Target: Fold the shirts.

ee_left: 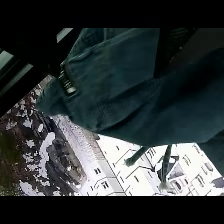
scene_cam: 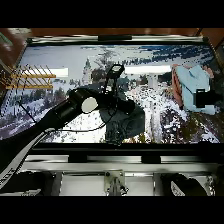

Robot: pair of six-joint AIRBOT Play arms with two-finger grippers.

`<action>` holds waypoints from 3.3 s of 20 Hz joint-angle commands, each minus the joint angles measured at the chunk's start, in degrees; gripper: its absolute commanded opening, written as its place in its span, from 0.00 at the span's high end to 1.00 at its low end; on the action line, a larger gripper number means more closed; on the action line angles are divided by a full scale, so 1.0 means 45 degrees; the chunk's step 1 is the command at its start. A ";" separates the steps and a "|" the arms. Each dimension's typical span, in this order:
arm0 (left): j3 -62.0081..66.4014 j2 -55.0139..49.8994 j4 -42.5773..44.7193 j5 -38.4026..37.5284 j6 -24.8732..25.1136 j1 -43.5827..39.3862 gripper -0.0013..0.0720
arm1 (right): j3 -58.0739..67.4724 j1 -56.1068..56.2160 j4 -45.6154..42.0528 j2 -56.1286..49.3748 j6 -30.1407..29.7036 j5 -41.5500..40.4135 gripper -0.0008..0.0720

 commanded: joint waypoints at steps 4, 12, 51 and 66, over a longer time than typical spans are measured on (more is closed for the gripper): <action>0.0282 0.0641 0.0831 -0.5586 0.0131 0.2511 0.01 | -0.1161 -0.3682 0.5013 -0.0019 -0.1229 -0.0068 0.09; -0.3633 0.2613 0.1885 -0.7956 -0.0850 0.2710 0.01 | -0.6742 -0.4294 0.9437 -0.0019 -0.2613 0.0126 0.09; -0.6538 0.2851 -0.0214 -0.2943 -0.1865 0.1656 0.01 | -1.0486 -0.0699 1.5815 -0.1991 -0.4104 0.6460 0.87; -0.5493 0.2618 -0.0991 -0.2084 -0.1535 0.1253 0.00 | -0.2657 -0.0685 1.5489 0.0758 -0.3366 0.5474 0.87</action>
